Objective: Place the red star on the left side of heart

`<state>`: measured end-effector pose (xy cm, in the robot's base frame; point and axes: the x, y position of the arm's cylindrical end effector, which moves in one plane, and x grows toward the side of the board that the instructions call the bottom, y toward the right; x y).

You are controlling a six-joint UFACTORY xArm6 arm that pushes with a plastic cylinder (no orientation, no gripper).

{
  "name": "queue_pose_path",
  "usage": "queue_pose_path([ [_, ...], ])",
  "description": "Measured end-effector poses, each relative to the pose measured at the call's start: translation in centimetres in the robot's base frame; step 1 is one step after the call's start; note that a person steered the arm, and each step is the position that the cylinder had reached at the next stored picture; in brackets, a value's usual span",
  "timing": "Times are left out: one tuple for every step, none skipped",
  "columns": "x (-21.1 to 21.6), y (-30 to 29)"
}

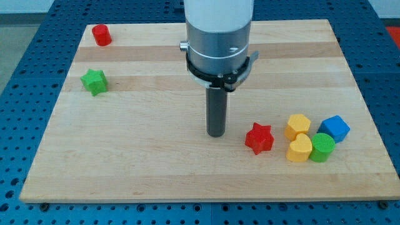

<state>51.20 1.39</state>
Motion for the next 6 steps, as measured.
queue_pose_path([
  [0.8,1.5],
  [1.2,3.5],
  [1.9,4.8],
  [2.5,5.7],
  [2.8,4.4],
  [2.5,-4.8],
])
